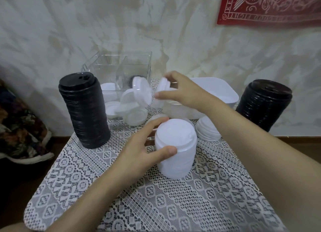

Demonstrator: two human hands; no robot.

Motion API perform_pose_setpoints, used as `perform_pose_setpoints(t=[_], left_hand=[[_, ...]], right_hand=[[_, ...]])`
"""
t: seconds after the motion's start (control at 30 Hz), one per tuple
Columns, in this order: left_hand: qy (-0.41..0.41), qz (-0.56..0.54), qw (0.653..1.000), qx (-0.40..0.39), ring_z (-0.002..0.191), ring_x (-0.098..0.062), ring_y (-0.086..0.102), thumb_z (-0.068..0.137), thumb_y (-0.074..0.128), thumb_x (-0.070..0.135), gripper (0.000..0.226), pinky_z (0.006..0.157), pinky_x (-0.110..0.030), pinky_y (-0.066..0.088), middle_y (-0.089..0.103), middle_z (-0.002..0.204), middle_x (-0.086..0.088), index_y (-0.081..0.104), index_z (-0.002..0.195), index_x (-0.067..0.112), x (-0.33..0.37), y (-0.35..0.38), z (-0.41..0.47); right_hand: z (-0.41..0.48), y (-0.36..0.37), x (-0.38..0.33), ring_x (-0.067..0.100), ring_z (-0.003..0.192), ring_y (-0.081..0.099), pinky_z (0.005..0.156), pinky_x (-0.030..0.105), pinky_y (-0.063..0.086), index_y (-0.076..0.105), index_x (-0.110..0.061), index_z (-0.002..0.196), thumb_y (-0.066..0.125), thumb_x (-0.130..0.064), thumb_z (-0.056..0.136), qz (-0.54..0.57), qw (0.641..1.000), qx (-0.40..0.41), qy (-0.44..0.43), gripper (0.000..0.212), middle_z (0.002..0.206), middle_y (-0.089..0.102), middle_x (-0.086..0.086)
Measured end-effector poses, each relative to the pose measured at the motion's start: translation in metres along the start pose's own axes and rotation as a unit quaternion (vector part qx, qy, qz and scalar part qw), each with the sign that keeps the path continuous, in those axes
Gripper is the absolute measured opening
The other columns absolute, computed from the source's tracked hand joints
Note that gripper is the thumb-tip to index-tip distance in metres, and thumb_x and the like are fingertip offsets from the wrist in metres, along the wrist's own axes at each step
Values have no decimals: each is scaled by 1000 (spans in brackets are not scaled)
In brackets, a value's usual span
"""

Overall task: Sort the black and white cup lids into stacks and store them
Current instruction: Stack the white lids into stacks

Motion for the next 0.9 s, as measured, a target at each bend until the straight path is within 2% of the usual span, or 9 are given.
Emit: perform_pose_setpoints(t=[0.07, 0.17, 0.2, 0.27, 0.4, 0.57, 0.63, 0.73, 0.9], left_hand=[[1, -5, 1000, 1, 127, 0, 58, 68, 76, 64, 73, 102, -29, 49, 60, 136, 28, 52, 136, 56, 0, 0, 0], [0, -11, 1000, 2, 125, 3, 57, 68, 76, 64, 71, 97, -19, 49, 60, 135, 31, 52, 135, 58, 1, 1, 0], [0, -13, 1000, 3, 125, 4, 57, 68, 75, 64, 71, 94, -15, 48, 60, 134, 31, 52, 135, 58, 1, 1, -1], [-1, -17, 1000, 7, 124, 4, 57, 68, 75, 64, 71, 92, -11, 48, 60, 132, 32, 53, 135, 58, 1, 0, -1], [2, -27, 1000, 9, 127, 1, 57, 68, 76, 62, 73, 96, -18, 48, 60, 137, 25, 53, 137, 54, 0, 1, -1], [7, -41, 999, 17, 125, 4, 58, 68, 78, 61, 77, 92, -10, 49, 60, 136, 28, 52, 140, 51, 0, 3, -2], [11, -50, 999, 19, 124, 5, 58, 68, 78, 59, 79, 92, -10, 48, 61, 135, 29, 51, 141, 47, 2, 4, -1], [20, -50, 998, 15, 126, 5, 57, 69, 77, 57, 82, 93, -12, 49, 61, 137, 28, 48, 145, 43, 4, 6, -1], [18, -48, 999, 16, 134, 3, 52, 70, 79, 61, 90, 106, -32, 46, 57, 145, 23, 42, 151, 45, 1, 6, -1]], right_hand=[[-13, -17, -3, 9, 116, 64, 104, 30, 50, 55, -27, 127, 86, -36, 83, 66, 997, 29, 6, 55, 125, 65, -8], [-40, -36, -2, -3, 107, 61, 88, 10, 47, 55, -29, 127, 81, -38, 86, 33, 998, 44, 22, 49, 121, 61, -14], [-47, -38, 2, -2, 106, 62, 85, 10, 48, 56, -29, 128, 81, -40, 85, 14, 999, 39, 33, 51, 122, 61, -12], [-61, -39, 11, 8, 109, 66, 92, 22, 51, 56, -27, 135, 81, -43, 84, -2, 998, 30, 57, 59, 125, 63, -7], [-84, -37, 17, 11, 116, 62, 101, 32, 50, 56, -31, 141, 77, -44, 88, -10, 997, 24, 67, 59, 130, 61, -6], [-110, -26, -8, 2, 112, 64, 84, 18, 52, 49, -41, 146, 83, -40, 78, 52, 997, -40, 50, 76, 127, 58, -13], [-118, -12, -17, -3, 113, 61, 88, 17, 52, 45, -44, 146, 83, -37, 80, 19, 996, -74, 40, 76, 127, 56, -18], [-124, -1, -19, -6, 123, 52, 102, 22, 46, 43, -50, 143, 85, -47, 75, -39, 996, -70, 28, 80, 129, 53, -24], [-131, -2, -12, -10, 130, 48, 115, 33, 42, 48, -53, 141, 88, -68, 62, -27, 997, -62, 27, 90, 140, 53, -30]])
Point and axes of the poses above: each hand's wrist, its own z-axis towards the middle knuckle, its own y-axis out of the palm, x = y × z, the point moved 9 cm from there along z, towards the middle knuckle
